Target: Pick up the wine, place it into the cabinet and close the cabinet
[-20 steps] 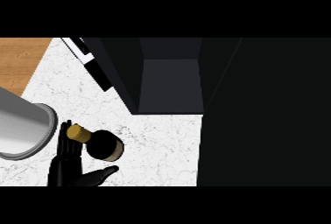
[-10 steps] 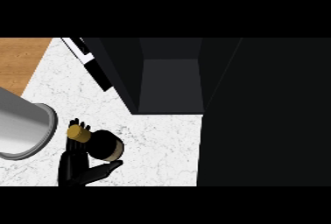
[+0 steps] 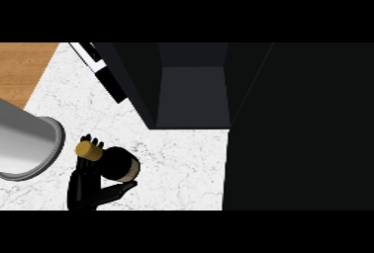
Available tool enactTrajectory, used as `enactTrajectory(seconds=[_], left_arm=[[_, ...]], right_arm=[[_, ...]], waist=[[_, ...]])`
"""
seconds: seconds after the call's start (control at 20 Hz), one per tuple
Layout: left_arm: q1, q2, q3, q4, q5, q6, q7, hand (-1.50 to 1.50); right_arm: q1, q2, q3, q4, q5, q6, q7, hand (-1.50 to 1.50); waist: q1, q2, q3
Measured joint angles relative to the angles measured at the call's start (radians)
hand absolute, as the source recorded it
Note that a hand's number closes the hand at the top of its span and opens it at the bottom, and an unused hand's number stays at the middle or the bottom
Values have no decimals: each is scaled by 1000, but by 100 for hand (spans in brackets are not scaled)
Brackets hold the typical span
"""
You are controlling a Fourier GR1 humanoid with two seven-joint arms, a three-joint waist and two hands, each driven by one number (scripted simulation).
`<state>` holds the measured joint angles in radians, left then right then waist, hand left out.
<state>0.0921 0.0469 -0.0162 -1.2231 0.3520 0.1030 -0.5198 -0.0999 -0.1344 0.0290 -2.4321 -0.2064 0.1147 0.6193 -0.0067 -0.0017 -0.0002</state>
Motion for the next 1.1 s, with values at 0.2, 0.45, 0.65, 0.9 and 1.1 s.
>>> enactTrajectory(seconds=[0.2, 0.45, 0.65, 0.9, 1.1], left_arm=[[-25, -6, 24, 40, 16, -26, -32, -150], [-72, -11, 23, 109, 49, -77, -68, 150], [-90, -10, -4, 124, 27, -111, -73, 150], [-124, -9, -38, 156, -57, -78, -113, 150], [-107, 43, -39, 150, -86, -114, -158, 150]], right_arm=[[2, 4, 6, -2, 5, -5, 3, -150], [21, 10, 2, 0, 7, 7, -21, -150], [49, 14, 2, -3, 8, 17, -37, -150], [42, 19, 8, 3, 11, 19, -38, -150], [50, 21, 4, -1, 13, 18, -44, -150]], waist=[[0, 0, 0], [-2, 0, 0], [-3, 0, 0], [-2, 0, 0], [-2, -3, 1]])
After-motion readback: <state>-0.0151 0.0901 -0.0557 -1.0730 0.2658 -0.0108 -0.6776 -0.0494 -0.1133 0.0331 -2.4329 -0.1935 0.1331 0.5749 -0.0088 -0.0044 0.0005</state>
